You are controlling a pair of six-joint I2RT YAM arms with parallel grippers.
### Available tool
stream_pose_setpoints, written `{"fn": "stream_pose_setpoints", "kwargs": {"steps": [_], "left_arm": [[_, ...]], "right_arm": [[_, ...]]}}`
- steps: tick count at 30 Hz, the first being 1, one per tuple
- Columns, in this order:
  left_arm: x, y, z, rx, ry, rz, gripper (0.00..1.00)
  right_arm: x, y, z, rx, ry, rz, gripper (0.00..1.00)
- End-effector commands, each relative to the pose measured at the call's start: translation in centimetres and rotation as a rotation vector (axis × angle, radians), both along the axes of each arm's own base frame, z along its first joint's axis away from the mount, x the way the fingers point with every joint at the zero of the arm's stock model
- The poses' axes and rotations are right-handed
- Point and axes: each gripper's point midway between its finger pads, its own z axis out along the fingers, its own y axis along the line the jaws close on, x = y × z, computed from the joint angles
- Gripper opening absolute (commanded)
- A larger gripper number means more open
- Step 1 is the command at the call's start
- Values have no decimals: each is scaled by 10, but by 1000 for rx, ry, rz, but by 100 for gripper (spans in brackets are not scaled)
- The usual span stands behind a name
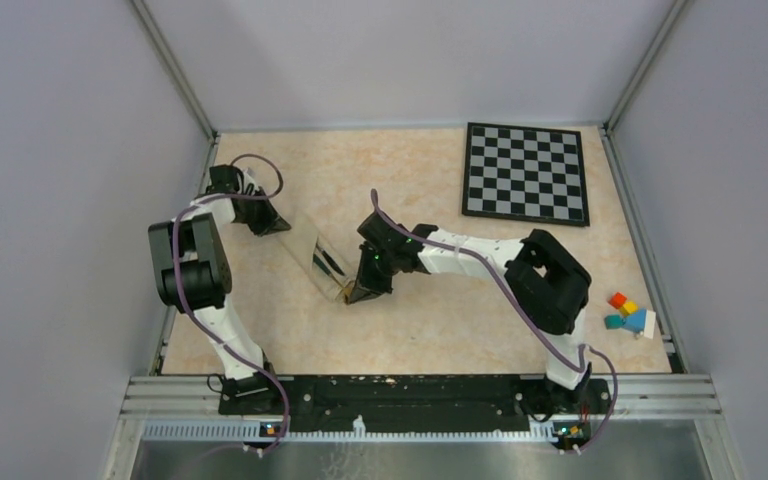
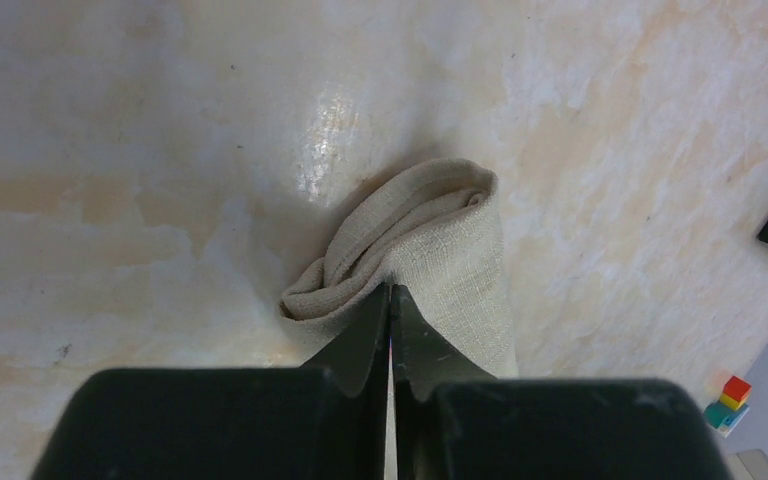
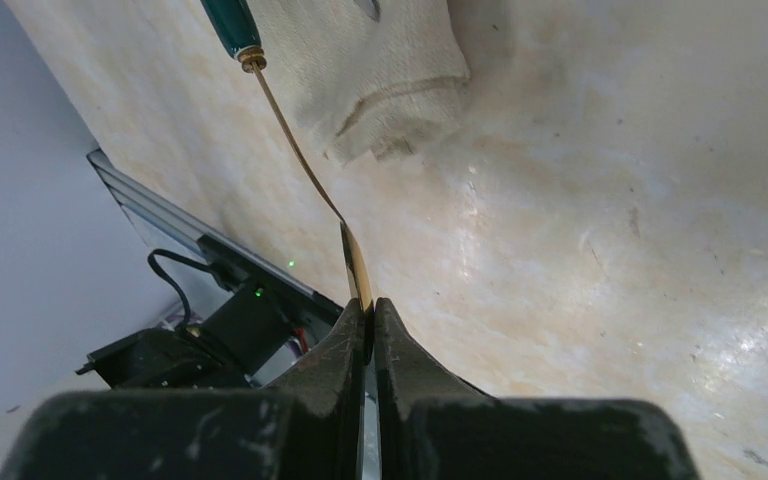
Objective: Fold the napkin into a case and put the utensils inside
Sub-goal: Insert the spoon into the folded napkin.
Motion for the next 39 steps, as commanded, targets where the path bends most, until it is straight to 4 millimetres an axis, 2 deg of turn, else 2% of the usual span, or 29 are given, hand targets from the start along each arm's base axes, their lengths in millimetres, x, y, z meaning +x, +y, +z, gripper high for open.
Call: {"fn": "stream_pose_setpoints", "kwargs": {"steps": [1,14,21,28,34,39], "left_arm": [[-4,8,-17,38,28,11,4],[-7,5,-19,30,34,5,1],[-7,6,-16,40,24,4,0],[-6,6,-15,41,22,1,0],[-5,5,-15,43,20,-4,0],[-6,4,-16,45,23,-5,0]], "right_arm": [[21,12,13,33,-33,-27,0],[45,39,9,76,-48,-33,0],[58,54,-2,98,-92,-14,0],[65,61,-14,95,-118,6,0],[70,64,-7,101,-150,13,0],[72,69,-8,109,-152,25,0]]}}
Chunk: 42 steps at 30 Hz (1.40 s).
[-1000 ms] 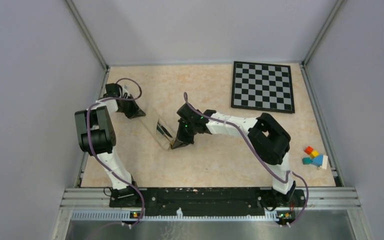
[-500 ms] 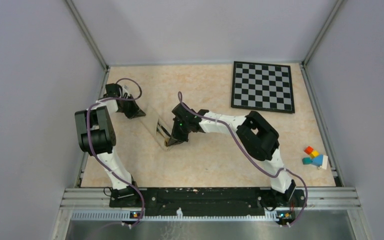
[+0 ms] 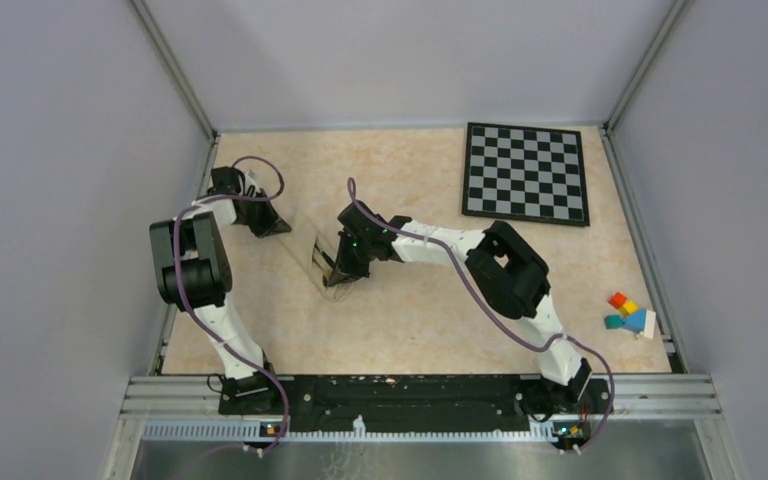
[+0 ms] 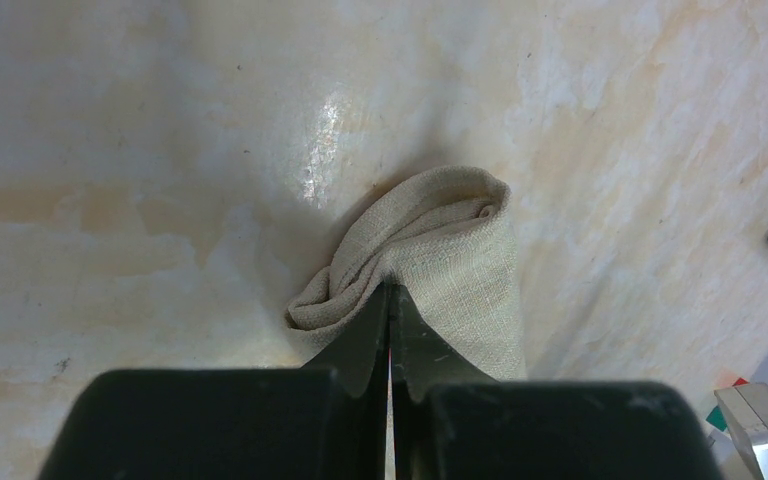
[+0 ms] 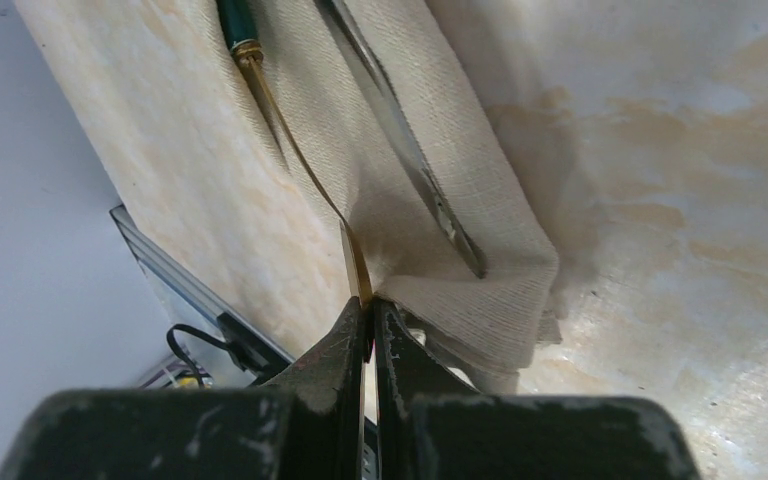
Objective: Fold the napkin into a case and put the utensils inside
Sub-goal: Insert the spoon into the folded napkin.
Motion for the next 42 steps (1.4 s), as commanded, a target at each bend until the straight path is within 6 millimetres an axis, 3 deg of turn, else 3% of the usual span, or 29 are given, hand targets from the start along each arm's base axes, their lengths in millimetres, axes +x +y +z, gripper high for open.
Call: {"fn": "stream_pose_setpoints", "kwargs": {"steps": [1,6,10,16,23,31,36,39,42], "left_arm": [[-5,3,-6,39,13,-8,0],[-5,5,-4,50,8,-7,0],[-4,5,-2,53,2,-8,0],[-3,6,2,61,-10,-11,0],[-3,4,2,66,-10,-17,0],[-4,2,1,64,-6,-23,0],[-4,4,2,73,-8,-25,0],[-4,4,2,76,-8,-25,0],[-3,4,0,72,-2,-27,0]], "right_arm": [[16,16,16,60,-56,12,0],[15,19,21,82,-54,25,18],[17,20,36,101,-94,48,26],[7,9,43,98,-100,70,34],[3,0,46,95,-99,53,33],[7,8,45,112,-111,51,25],[12,14,43,114,-110,54,25],[5,6,51,105,-123,81,29],[-6,-5,77,160,-176,119,35]]}}
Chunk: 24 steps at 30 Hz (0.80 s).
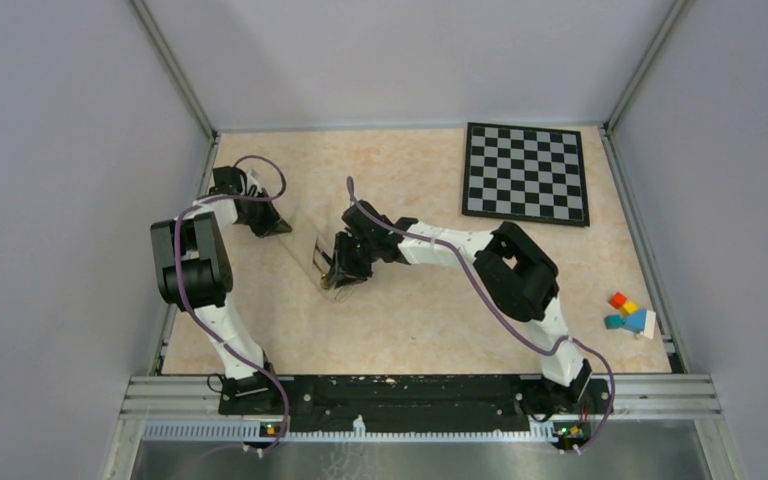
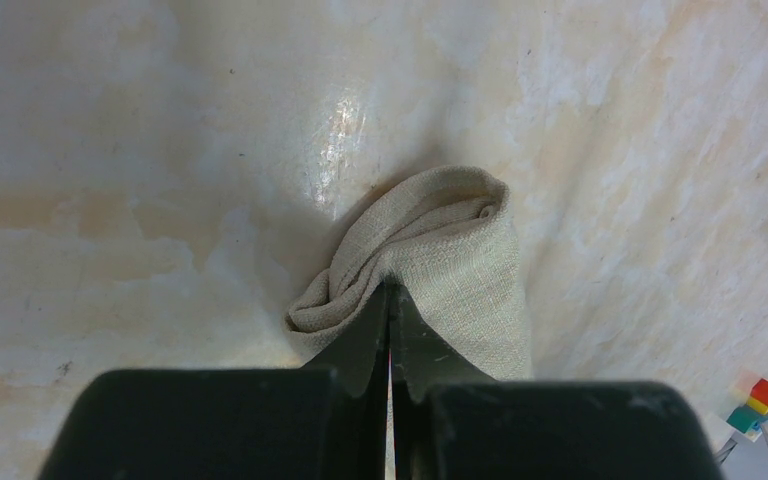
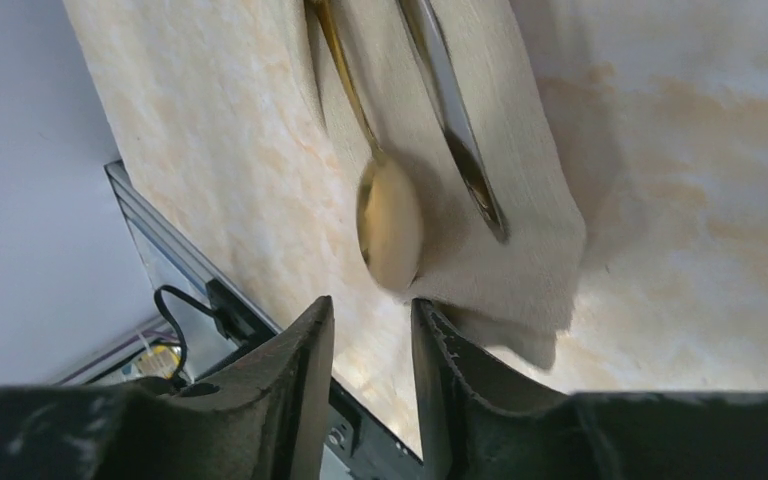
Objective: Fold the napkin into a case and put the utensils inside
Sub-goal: Insert the spoon into the folded napkin, then smooth out the smaller rectangle-folded napkin at the center of the board.
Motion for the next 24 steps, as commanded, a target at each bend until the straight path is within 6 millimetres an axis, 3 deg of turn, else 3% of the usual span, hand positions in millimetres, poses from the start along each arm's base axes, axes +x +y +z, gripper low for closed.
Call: {"fn": "stream_pose_setpoints", "kwargs": {"steps": [1,7,14,19,24], "left_arm": [[-3,5,1,44,6,-5,0],[-4,5,-1,46,9,-4,0],[-5,3,-2,51,12,-8,0],[-5,4,-6,52,27,-7,0],[-6,4,-9,51,35,-8,0]], "right_arm": [[-5,-8,71,138,-132,62,39],[-6,-13,82,182,-190,131,47],[12,7,72,312,-166,146,39],[17,2,45,362,-155,140,36],[-1,-18,7,411,-96,163,36]]}}
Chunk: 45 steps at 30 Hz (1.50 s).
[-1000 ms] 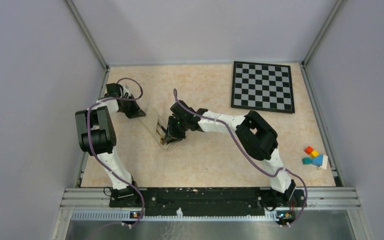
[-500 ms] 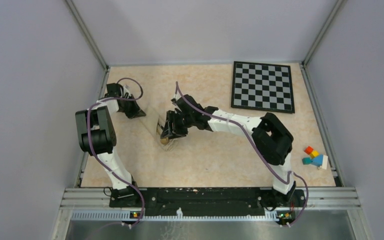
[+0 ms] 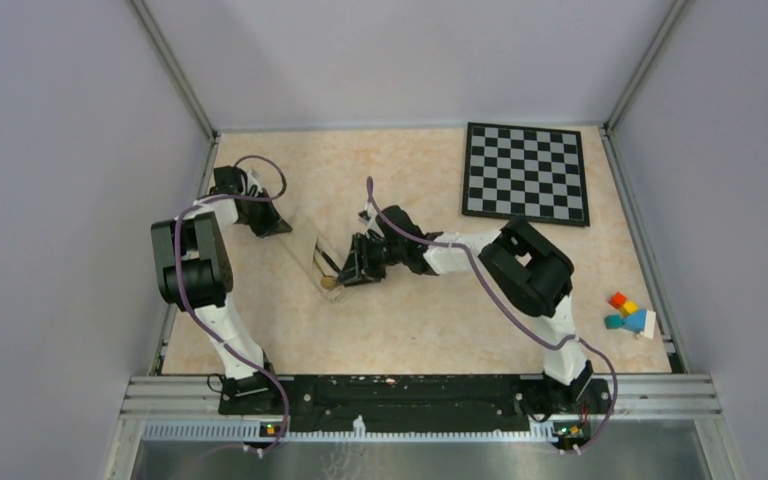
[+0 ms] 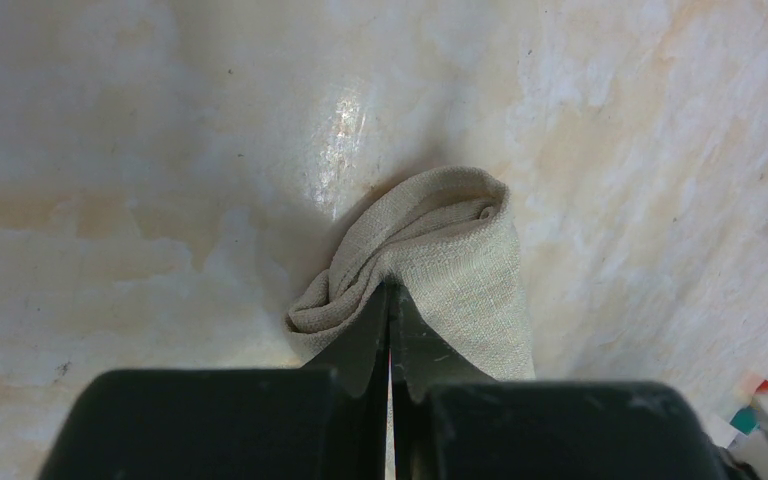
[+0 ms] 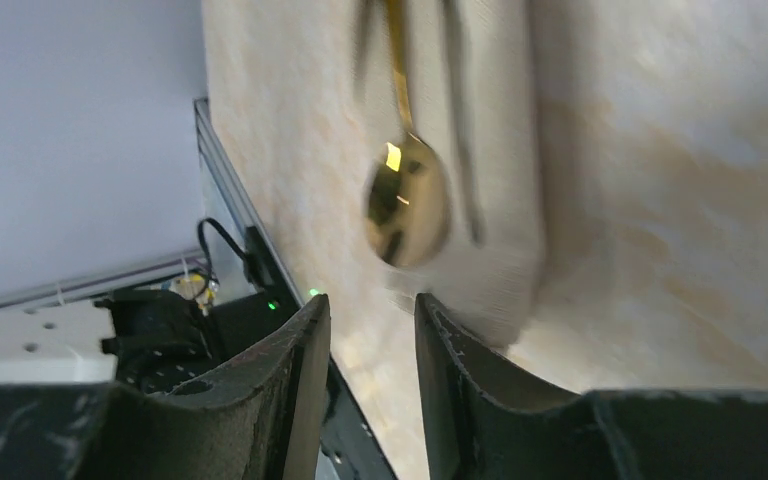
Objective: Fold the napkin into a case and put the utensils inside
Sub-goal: Smooth out the smaller rectangle-folded napkin at the center of the board, then reset both arms
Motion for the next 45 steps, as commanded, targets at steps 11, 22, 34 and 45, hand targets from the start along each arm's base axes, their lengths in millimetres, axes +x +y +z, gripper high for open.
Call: {"fn": "stream_pose_setpoints", "kwargs": {"steps": [11,22,34,45], "left_arm": [[-8,6,-13,58,45,-7,0],[-8,3,-11,71,39,-23,0],[0,4,16,94,-35,-36,1],[-33,-54,237,53,-581,-213,65]], "right_arm": [[-22,-21,28,134,-84,70,37],[0,11,11,218,-18,36,39],[-17,-13,9,199,-73,33,43],[-31,-190,163,-353,-591,-136,72]]}}
